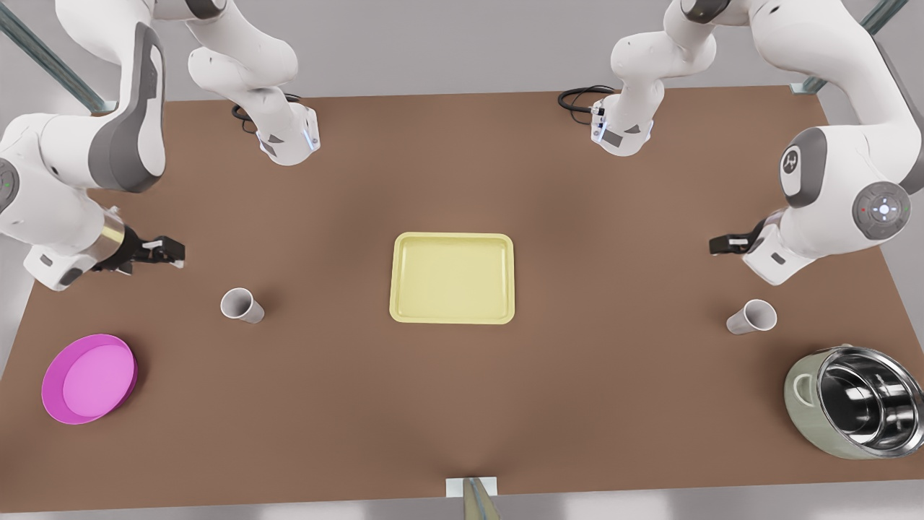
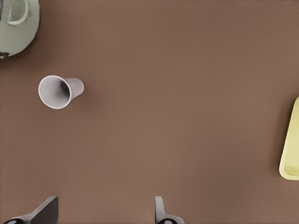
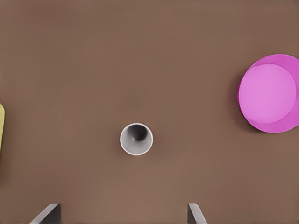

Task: Use both arms to respectively pick up the white IKEA cups from the middle-left and middle-right positions, then place the white IKEA cups onto the middle-middle tray, ensuring that the cups remain upright and do not tip over

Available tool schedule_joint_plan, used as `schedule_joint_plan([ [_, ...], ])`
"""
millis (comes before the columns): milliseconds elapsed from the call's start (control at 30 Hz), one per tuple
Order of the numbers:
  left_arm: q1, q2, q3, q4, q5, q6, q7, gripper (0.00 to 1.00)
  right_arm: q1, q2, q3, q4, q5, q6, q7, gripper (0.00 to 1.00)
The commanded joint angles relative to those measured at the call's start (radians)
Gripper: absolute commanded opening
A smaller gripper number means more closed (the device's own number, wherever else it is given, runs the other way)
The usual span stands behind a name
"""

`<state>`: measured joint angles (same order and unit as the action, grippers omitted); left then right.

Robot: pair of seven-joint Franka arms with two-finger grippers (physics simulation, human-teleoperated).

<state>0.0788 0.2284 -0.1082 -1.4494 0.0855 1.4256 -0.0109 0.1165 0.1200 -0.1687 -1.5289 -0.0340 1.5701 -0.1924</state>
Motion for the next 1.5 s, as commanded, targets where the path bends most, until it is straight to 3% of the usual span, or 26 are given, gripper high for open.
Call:
schedule_joint_plan([
  [0, -0.001, -0.001, 0.001, 0.000, 0.000, 0.065, -0.014, 1.00, 0.008, 0.001, 0.000, 0.003, -0.003, 0.031, -0.094, 1.00],
  [100, -0.001, 0.022, 0.024, -0.014, 0.000, 0.079, -0.008, 1.00, 0.000, 0.064, 0.000, -0.010, 0.008, 0.027, -0.096, 1.00],
  [200, 0.107, 0.201, 0.071, -0.014, 0.007, 0.335, 0.179, 1.00, -0.057, 0.245, -0.002, -0.010, 0.031, 0.128, -0.099, 1.00],
  [400, 0.223, 0.378, 0.102, -0.013, 0.002, 0.581, 0.223, 1.00, -0.070, 0.245, 0.005, -0.227, 0.072, 0.464, -0.094, 1.00],
  [533, 0.257, 0.411, 0.110, -0.014, 0.002, 0.611, 0.223, 1.00, -0.072, 0.211, 0.006, -0.375, 0.079, 0.630, -0.098, 1.00],
  [800, 0.262, 0.471, 0.133, -0.092, 0.007, 0.602, 0.224, 1.00, -0.087, 0.271, 0.005, -0.428, 0.111, 0.729, -0.099, 1.00],
  [833, 0.262, 0.473, 0.133, -0.092, 0.003, 0.602, 0.221, 0.97, -0.087, 0.274, 0.006, -0.438, 0.111, 0.739, -0.101, 1.00],
  [867, 0.262, 0.473, 0.133, -0.092, 0.002, 0.602, 0.218, 0.66, -0.089, 0.277, 0.006, -0.448, 0.111, 0.748, -0.102, 1.00],
  [900, 0.262, 0.473, 0.133, -0.092, 0.000, 0.599, 0.215, 0.45, -0.095, 0.282, 0.006, -0.456, 0.111, 0.757, -0.102, 1.00],
  [933, 0.262, 0.471, 0.131, -0.092, -0.003, 0.599, 0.212, 0.36, -0.095, 0.283, 0.006, -0.473, 0.111, 0.769, -0.104, 1.00],
  [967, 0.266, 0.468, 0.130, -0.092, -0.004, 0.598, 0.212, 0.35, -0.095, 0.279, 0.006, -0.494, 0.111, 0.788, -0.104, 1.00],
  [1000, 0.265, 0.466, 0.130, -0.092, -0.033, 0.582, 0.213, 0.24, -0.095, 0.279, 0.006, -0.502, 0.111, 0.791, -0.104, 1.00],
  [1133, 0.253, 0.440, 0.125, -0.086, -0.038, 0.555, 0.212, 0.21, -0.094, 0.280, 0.006, -0.524, 0.109, 0.823, -0.104, 1.00],
  [1200, 0.182, 0.362, 0.124, -0.086, -0.038, 0.516, 0.152, 0.21, -0.086, 0.280, 0.006, -0.524, 0.109, 0.823, -0.104, 1.00],
  [1267, 0.043, 0.286, 0.124, -0.091, -0.033, 0.478, 0.020, 0.21, -0.083, 0.285, 0.006, -0.524, 0.109, 0.823, -0.104, 0.99],
  [1333, -0.146, 0.293, 0.116, -0.075, -0.027, 0.421, -0.245, 0.21, -0.083, 0.288, 0.008, -0.524, 0.106, 0.821, -0.107, 0.91],
  [1400, -0.243, 0.302, 0.039, -0.049, -0.047, 0.395, -0.564, 0.21, -0.083, 0.297, 0.008, -0.524, 0.106, 0.821, -0.136, 0.84],
  [1433, -0.248, 0.338, -0.056, 0.000, -0.081, 0.395, -0.731, 0.21, -0.081, 0.299, 0.008, -0.524, 0.105, 0.818, -0.137, 0.83],
  [1467, -0.257, 0.377, -0.126, 0.049, -0.079, 0.397, -0.868, 0.21, -0.081, 0.302, 0.008, -0.524, 0.106, 0.814, -0.163, 0.76],
])
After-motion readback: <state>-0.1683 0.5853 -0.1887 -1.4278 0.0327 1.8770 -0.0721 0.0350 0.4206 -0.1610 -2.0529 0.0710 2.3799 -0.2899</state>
